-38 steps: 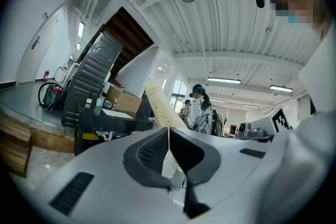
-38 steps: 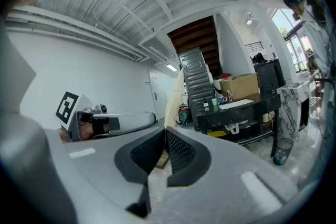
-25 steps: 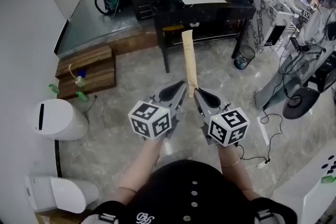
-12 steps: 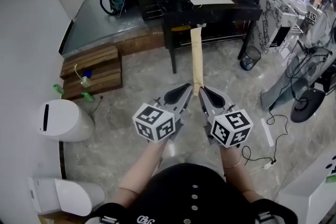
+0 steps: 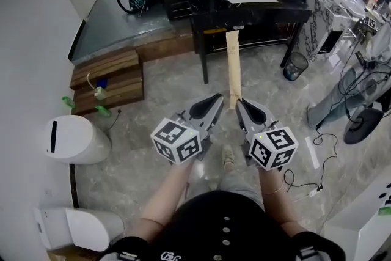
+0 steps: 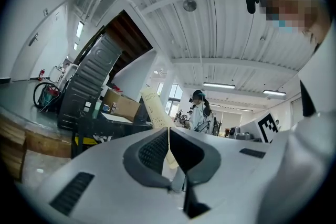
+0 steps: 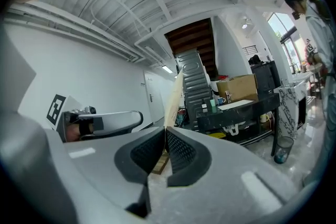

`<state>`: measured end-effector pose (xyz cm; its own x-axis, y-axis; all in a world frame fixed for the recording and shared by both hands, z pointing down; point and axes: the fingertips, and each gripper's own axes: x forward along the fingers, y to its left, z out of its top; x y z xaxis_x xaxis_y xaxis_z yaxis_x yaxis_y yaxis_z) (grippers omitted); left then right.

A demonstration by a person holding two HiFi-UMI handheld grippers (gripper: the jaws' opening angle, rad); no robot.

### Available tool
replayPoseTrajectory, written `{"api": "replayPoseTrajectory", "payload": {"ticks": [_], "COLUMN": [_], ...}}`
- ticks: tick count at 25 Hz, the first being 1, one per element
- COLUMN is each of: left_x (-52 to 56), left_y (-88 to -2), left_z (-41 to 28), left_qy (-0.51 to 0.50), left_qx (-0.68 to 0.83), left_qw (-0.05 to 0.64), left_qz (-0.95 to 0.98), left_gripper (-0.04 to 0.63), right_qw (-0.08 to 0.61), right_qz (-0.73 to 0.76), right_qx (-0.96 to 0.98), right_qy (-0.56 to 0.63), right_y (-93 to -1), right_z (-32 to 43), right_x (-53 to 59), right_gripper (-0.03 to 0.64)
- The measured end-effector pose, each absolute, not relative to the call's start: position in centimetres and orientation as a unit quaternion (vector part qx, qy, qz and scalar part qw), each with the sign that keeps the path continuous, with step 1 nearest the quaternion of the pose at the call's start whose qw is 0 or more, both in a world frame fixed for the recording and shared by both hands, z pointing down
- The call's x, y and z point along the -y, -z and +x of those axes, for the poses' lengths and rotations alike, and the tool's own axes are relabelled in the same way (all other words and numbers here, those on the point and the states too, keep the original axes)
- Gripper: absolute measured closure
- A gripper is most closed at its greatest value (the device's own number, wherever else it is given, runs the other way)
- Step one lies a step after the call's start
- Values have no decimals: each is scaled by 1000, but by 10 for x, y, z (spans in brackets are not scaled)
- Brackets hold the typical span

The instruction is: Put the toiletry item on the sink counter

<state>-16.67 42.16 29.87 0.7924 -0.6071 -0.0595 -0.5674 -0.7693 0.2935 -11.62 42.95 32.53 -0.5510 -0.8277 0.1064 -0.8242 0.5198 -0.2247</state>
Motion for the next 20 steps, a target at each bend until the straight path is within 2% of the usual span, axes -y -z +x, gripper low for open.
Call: {"api": "replayPoseTrajectory", "payload": {"ticks": [6, 20], "left_x": [-373, -213], "left_y": [-321, -304], "left_z": [-149, -84], "left_qy": [66, 70], "left_qx": [319, 333], "left_qw": [144, 137], "left_qz": [934, 930], "left_gripper": [578, 578], "right_qw": [14, 11], "right_qz": [-468, -461], "right_qx": [-874, -877], "right_qy": [131, 137], "right_y": [-337, -330], "right_z": [-103, -39], "right_x": [-378, -216], "right_gripper": [611, 611]}}
